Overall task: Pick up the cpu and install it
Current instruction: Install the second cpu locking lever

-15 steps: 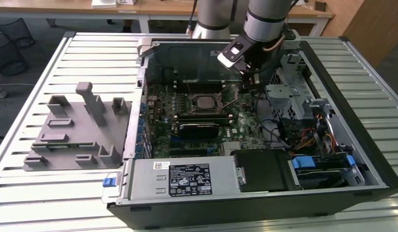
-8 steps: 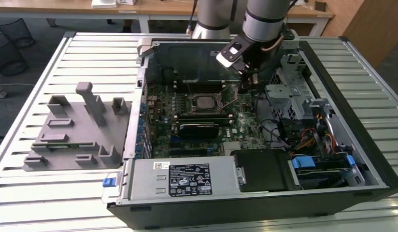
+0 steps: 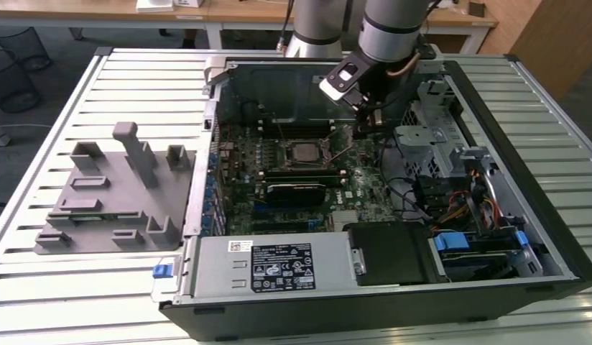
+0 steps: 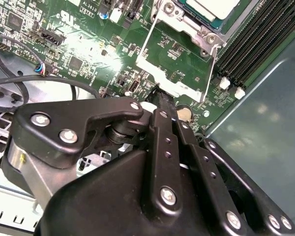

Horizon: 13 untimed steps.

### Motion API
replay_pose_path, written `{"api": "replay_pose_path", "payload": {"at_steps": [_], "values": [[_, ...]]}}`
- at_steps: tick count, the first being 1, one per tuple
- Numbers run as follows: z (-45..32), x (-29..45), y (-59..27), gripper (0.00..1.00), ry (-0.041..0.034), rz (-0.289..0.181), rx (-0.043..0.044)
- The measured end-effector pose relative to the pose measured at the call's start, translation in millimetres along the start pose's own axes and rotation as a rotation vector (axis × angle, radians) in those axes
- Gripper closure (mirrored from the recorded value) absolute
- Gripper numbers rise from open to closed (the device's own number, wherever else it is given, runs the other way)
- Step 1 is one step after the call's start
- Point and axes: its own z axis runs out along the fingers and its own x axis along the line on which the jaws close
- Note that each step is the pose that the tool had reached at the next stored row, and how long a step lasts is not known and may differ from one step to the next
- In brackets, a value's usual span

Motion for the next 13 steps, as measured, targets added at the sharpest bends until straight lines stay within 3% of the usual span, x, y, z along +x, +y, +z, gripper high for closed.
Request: {"api": "replay_pose_path", "payload": {"at_steps": [13], "values": [[0.1, 0.1, -3.8, 0.89, 0.0000, 0.000, 0.0000]]}}
